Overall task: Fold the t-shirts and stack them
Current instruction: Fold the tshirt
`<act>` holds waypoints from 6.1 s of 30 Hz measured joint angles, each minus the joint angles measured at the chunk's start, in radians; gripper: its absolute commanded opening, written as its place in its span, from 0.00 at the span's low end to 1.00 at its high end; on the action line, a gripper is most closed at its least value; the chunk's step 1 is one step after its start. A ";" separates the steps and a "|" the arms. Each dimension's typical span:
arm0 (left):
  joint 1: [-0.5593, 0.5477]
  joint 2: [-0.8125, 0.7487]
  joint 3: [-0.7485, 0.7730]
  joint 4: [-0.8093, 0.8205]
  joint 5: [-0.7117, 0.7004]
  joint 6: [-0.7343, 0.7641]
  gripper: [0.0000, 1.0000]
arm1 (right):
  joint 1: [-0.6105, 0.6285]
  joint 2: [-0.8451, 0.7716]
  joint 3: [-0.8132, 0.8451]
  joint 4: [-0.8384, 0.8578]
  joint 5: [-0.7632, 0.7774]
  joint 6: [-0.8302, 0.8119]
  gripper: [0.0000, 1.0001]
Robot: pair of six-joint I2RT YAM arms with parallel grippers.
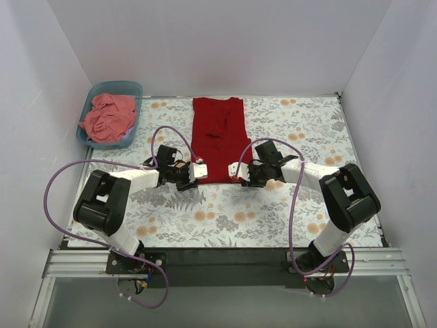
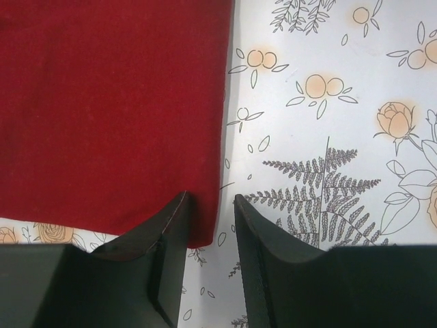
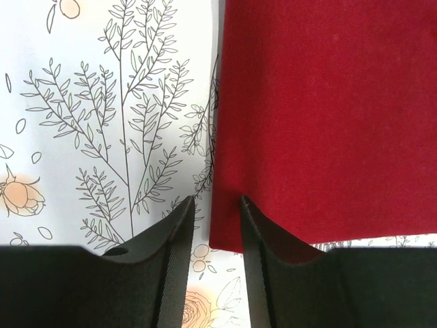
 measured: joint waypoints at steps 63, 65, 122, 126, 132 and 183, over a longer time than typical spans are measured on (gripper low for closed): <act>0.053 -0.017 0.488 -0.319 0.005 -0.183 0.00 | -0.107 0.032 0.494 -0.579 -0.117 0.055 0.01; 0.058 0.097 0.526 -0.270 -0.006 -0.183 0.00 | -0.125 0.128 0.529 -0.558 -0.115 0.045 0.01; -0.120 0.203 0.353 -0.220 0.217 -0.107 0.39 | -0.150 0.415 0.625 -0.352 -0.544 0.856 0.15; -0.126 0.205 0.352 -0.213 0.214 -0.103 0.39 | -0.151 0.415 0.608 -0.352 -0.547 0.857 0.15; -0.134 0.246 0.351 -0.210 0.206 -0.094 0.39 | -0.154 0.415 0.605 -0.351 -0.550 0.857 0.15; -0.238 -0.184 -0.121 0.433 -0.087 0.018 0.00 | -0.061 0.653 0.666 -0.328 -0.753 0.851 0.17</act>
